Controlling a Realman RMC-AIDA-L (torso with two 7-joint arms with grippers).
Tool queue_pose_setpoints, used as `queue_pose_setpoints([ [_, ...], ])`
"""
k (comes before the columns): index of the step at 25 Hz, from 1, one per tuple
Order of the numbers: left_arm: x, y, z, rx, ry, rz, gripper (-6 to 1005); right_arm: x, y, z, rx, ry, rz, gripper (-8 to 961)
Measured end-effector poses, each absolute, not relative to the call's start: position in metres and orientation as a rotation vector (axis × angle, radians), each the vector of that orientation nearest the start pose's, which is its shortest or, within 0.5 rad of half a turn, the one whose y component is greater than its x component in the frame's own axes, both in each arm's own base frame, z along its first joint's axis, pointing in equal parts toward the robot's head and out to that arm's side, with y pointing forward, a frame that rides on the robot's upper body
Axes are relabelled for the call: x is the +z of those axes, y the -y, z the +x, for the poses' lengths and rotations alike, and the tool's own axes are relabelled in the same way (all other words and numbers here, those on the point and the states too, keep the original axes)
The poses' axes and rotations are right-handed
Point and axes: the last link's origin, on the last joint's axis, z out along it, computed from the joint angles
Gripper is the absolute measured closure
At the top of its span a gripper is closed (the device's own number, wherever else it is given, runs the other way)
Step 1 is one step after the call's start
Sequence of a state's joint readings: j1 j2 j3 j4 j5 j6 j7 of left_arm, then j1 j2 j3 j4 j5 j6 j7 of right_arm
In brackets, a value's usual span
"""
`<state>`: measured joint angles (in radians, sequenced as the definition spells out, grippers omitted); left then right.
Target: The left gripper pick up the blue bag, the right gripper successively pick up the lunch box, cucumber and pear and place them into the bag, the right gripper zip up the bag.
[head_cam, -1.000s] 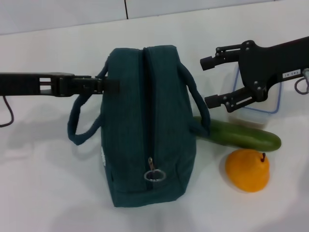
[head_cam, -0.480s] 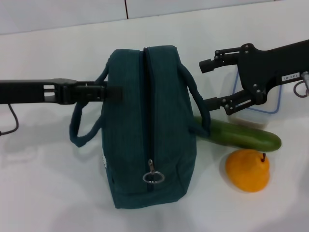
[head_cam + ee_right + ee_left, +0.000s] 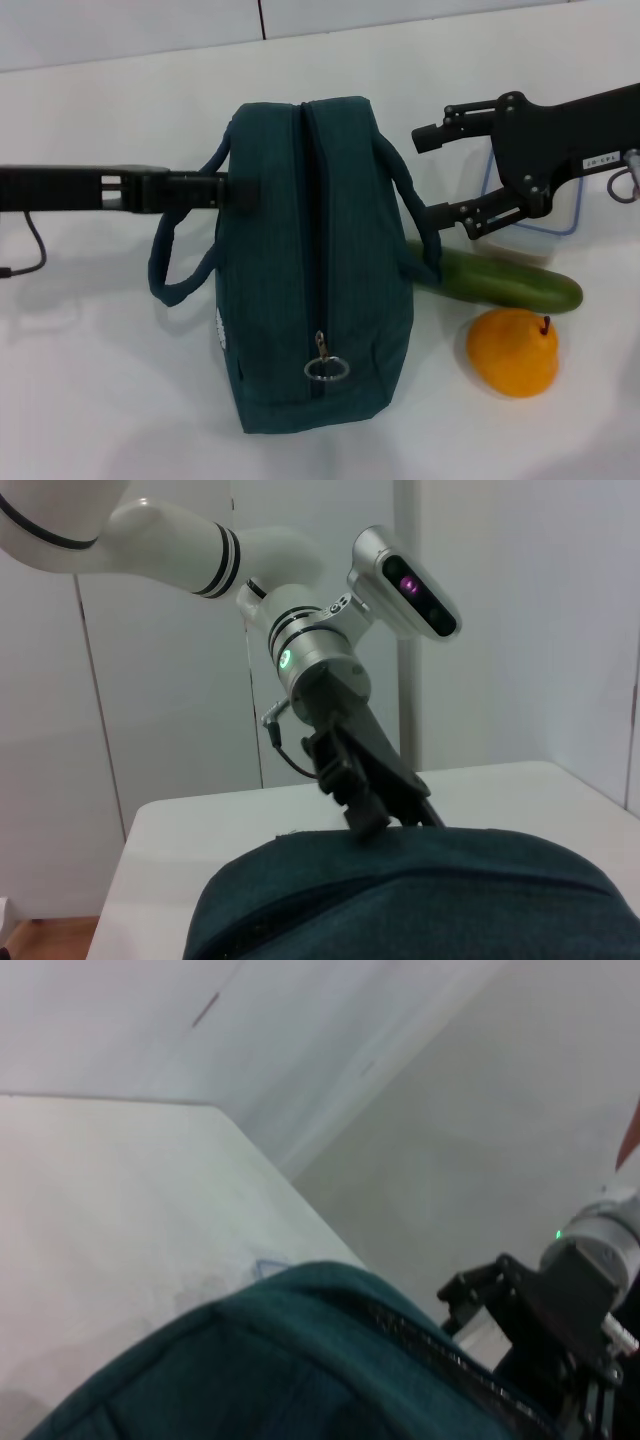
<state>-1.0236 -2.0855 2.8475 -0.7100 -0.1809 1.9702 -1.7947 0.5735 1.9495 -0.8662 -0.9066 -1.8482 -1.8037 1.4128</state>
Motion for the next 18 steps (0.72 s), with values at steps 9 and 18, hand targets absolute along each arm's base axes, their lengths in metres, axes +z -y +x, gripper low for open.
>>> queue_pose_setpoints([
  [9,0.021,-0.362,-0.192,-0.745,1.325,-2.829,181,0.067,-0.341,0.202,0.675,-0.079,-2.939,84],
  [18,0.021,-0.363,-0.203,-0.76,1.322,-2.777,189,0.066,-0.341,0.199,0.683,-0.064,-2.942,84],
])
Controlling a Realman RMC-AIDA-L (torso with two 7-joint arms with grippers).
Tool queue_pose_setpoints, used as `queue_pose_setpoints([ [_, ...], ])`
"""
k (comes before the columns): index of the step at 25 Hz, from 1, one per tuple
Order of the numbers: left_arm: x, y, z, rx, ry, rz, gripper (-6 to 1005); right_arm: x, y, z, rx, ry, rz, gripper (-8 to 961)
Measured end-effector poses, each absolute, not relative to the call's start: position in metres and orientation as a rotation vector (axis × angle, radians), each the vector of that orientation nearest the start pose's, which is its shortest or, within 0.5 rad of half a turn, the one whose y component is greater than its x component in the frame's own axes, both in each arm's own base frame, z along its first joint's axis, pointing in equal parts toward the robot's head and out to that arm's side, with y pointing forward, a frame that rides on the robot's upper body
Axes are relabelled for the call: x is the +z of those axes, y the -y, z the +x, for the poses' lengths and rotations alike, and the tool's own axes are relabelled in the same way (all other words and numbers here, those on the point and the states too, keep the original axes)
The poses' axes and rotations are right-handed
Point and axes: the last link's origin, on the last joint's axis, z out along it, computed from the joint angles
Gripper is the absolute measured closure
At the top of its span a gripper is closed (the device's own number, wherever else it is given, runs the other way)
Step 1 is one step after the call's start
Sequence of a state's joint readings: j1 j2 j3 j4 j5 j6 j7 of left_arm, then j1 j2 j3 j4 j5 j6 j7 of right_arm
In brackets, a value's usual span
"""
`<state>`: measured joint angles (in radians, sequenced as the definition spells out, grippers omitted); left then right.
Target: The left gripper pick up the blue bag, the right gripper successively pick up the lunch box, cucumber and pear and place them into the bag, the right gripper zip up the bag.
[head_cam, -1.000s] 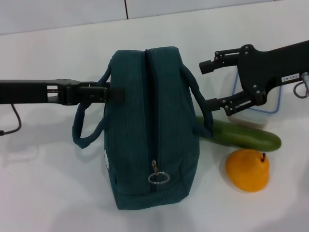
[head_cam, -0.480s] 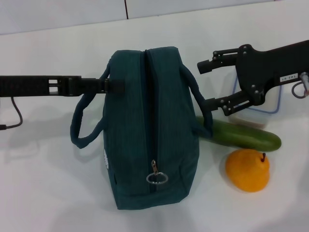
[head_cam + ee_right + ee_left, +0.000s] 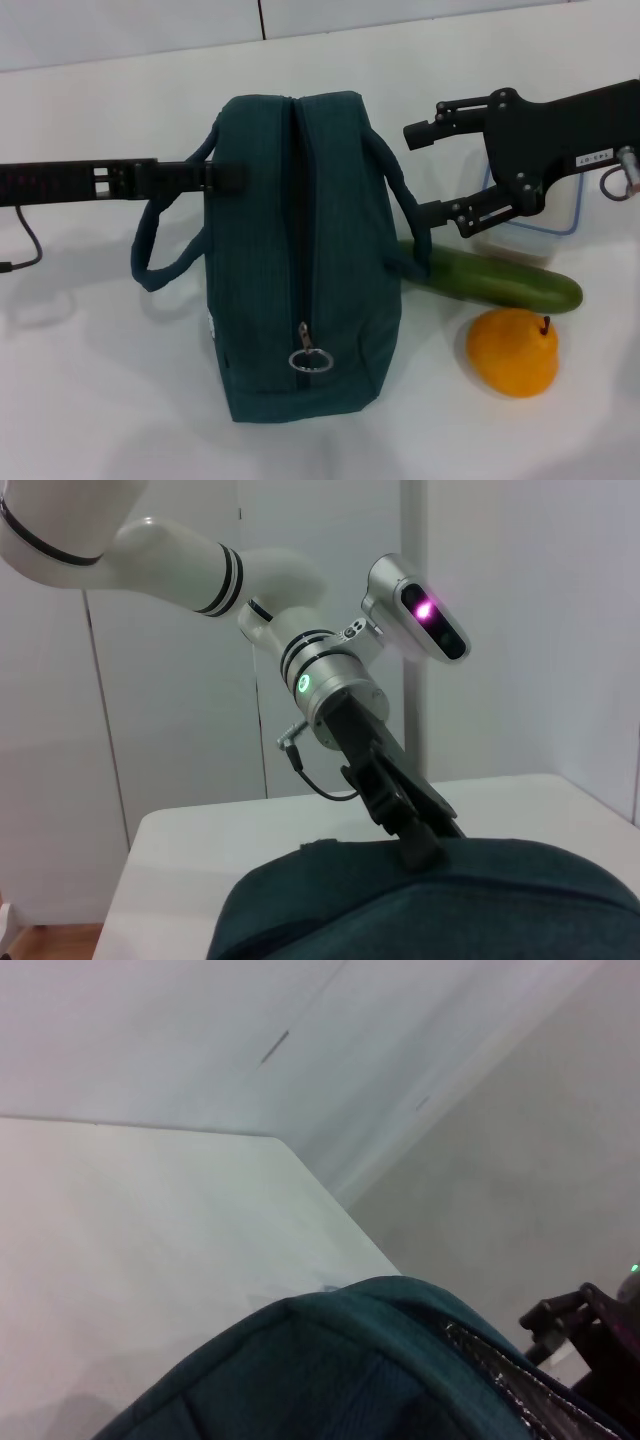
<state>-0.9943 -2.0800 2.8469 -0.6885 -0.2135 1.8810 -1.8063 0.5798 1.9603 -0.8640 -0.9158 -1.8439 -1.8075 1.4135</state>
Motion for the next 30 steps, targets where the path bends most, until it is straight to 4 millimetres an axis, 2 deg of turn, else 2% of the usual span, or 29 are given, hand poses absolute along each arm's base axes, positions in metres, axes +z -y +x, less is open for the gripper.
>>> queue_pose_setpoints([
  [6,0.02,-0.367,-0.211,-0.742,1.284,-2.731,195,0.065,-0.341,0.198,0.686,-0.058,-2.943,84],
  [17,0.027,-0.368,-0.217,-0.886,1.2,-2.655,614,0.065,-0.341,0.202,0.689,-0.08,-2.927,83],
  [22,0.026,-0.368,-0.218,-0.869,1.202,-2.657,647,0.063,-0.342,0.206,0.675,-0.11,-2.92,84],
  [30,0.028,-0.368,-0.22,-0.863,1.149,-2.662,772,0.06,-0.342,0.222,0.697,-0.253,-2.866,83],
])
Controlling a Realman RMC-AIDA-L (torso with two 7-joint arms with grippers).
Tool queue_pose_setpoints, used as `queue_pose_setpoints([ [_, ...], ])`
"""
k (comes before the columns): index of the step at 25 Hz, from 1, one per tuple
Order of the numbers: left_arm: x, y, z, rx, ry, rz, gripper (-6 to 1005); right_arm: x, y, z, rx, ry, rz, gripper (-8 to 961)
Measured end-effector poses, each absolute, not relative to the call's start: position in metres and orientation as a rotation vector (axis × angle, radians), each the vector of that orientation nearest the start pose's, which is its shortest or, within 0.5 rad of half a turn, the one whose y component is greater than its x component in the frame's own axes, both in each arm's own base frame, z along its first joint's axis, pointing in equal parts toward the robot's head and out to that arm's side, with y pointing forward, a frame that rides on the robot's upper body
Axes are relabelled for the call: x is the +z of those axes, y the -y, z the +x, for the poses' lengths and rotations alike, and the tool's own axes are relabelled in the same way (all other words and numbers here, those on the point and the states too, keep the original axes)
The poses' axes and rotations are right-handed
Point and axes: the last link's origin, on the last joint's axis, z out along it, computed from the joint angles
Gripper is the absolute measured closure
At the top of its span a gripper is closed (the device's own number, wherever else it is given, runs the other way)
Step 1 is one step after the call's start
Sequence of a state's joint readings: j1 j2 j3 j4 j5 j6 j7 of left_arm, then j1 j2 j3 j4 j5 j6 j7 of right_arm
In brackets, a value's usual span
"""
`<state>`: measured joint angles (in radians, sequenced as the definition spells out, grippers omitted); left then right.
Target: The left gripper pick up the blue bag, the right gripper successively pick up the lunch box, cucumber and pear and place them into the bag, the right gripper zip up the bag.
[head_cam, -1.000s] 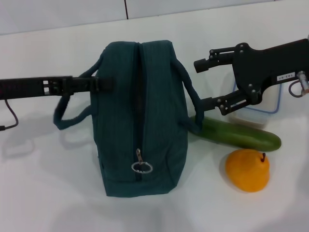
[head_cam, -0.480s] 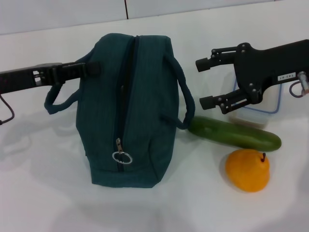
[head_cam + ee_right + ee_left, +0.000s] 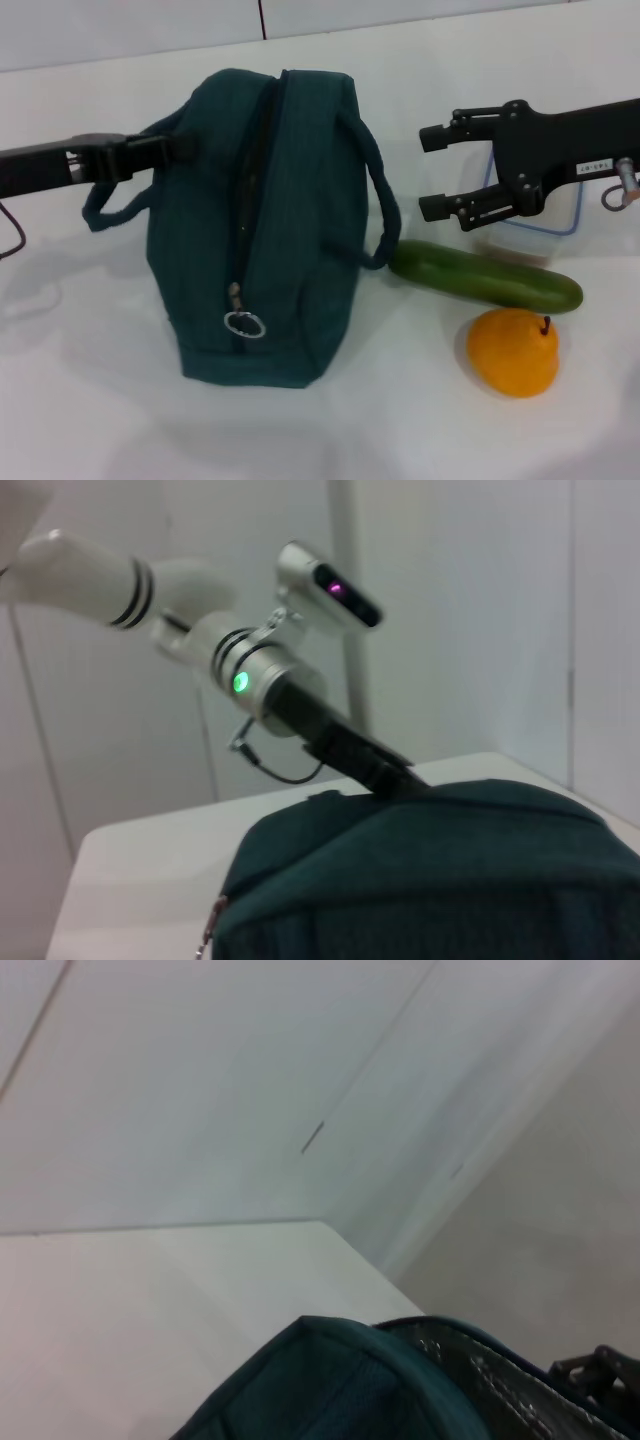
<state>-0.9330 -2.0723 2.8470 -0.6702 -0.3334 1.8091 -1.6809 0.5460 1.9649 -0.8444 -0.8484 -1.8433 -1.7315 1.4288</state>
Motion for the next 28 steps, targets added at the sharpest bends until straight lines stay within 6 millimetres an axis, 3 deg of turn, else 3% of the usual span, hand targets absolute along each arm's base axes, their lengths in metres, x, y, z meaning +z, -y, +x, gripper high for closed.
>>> queue_pose_setpoints([
  [6,0.024,-0.371,-0.219,-0.903,1.106,-2.628,870,0.076,-0.351,0.249,0.823,-0.558,-2.625,84],
  [7,0.02,-0.37,-0.217,-0.915,1.095,-2.642,879,0.086,-0.358,0.266,0.88,-0.734,-2.482,84],
  [8,0.02,-0.37,-0.217,-0.915,1.095,-2.642,888,0.086,-0.358,0.266,0.88,-0.734,-2.482,84],
  [13,0.019,-0.372,-0.214,-0.955,1.078,-2.631,927,0.105,-0.36,0.306,0.998,-1.028,-2.238,84],
  [17,0.017,-0.376,-0.212,-0.948,1.069,-2.625,943,0.132,-0.354,0.333,1.081,-1.183,-2.041,84],
  [22,0.009,-0.38,-0.208,-0.945,1.044,-2.632,943,0.138,-0.355,0.342,1.032,-1.311,-2.005,84],
  [28,0.006,-0.379,-0.206,-0.959,1.005,-2.645,944,0.128,-0.361,0.354,0.934,-1.458,-1.943,85],
])
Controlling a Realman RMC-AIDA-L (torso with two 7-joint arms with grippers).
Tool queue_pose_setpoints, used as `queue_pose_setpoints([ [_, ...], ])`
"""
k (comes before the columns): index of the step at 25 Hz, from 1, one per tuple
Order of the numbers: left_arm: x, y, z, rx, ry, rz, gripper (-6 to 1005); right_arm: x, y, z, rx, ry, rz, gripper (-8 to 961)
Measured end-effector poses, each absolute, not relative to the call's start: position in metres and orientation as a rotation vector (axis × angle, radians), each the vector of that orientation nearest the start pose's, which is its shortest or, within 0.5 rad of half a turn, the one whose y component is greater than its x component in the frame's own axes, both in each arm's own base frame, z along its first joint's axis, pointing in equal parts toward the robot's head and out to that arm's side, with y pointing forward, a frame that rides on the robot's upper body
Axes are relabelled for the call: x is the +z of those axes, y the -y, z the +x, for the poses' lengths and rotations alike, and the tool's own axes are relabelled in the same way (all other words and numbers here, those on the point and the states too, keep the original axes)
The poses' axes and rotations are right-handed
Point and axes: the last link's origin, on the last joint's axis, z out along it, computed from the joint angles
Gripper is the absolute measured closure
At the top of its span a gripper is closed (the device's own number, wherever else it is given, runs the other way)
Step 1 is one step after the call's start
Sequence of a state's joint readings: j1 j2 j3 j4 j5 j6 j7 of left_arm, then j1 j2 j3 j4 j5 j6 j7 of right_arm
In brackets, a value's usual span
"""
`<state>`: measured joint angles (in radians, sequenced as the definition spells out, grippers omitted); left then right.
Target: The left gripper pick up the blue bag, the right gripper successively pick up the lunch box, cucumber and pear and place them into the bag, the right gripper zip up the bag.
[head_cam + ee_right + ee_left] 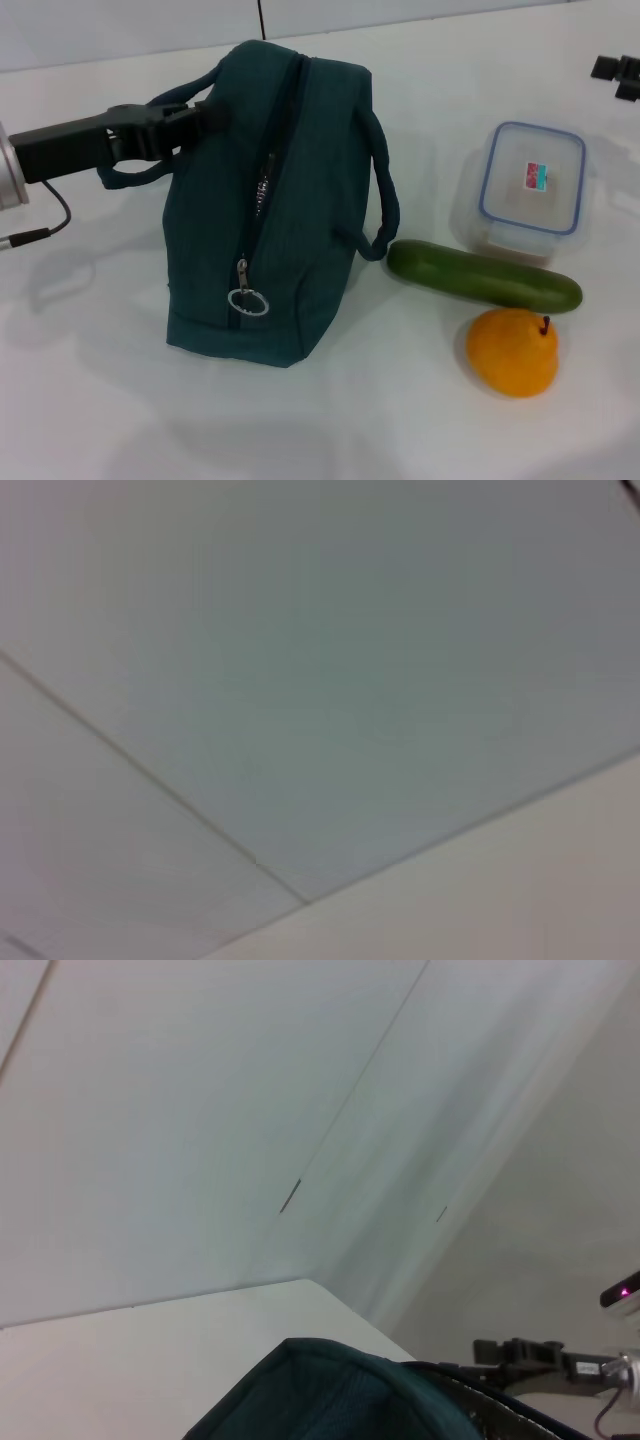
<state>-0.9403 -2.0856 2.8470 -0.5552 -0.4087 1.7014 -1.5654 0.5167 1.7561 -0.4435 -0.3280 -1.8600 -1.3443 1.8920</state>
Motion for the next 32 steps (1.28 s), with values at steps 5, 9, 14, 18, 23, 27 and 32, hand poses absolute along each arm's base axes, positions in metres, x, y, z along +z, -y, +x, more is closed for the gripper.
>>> queue_pose_setpoints([
  [5,0.006,-0.38,-0.205,-0.959,1.001,-2.646,944,0.115,-0.365,0.362,0.87,-1.536,-1.896,85],
  [9,0.008,-0.381,-0.205,-0.955,0.996,-2.645,944,0.11,-0.368,0.358,0.846,-1.573,-1.91,100],
  [14,0.01,-0.381,-0.206,-0.951,0.959,-2.642,944,0.105,-0.37,0.355,0.87,-1.616,-1.897,160],
  [18,0.011,-0.382,-0.206,-0.952,0.918,-2.64,945,0.099,-0.368,0.354,0.89,-1.67,-1.872,159],
  [23,0.012,-0.383,-0.206,-0.938,0.873,-2.639,945,0.093,-0.367,0.36,0.891,-1.733,-1.815,160],
  [27,0.012,-0.384,-0.206,-0.933,0.84,-2.643,945,0.091,-0.365,0.362,0.894,-1.774,-1.783,169],
  [32,0.015,-0.385,-0.208,-0.918,0.816,-2.637,945,0.087,-0.371,0.355,0.884,-1.795,-1.802,183],
])
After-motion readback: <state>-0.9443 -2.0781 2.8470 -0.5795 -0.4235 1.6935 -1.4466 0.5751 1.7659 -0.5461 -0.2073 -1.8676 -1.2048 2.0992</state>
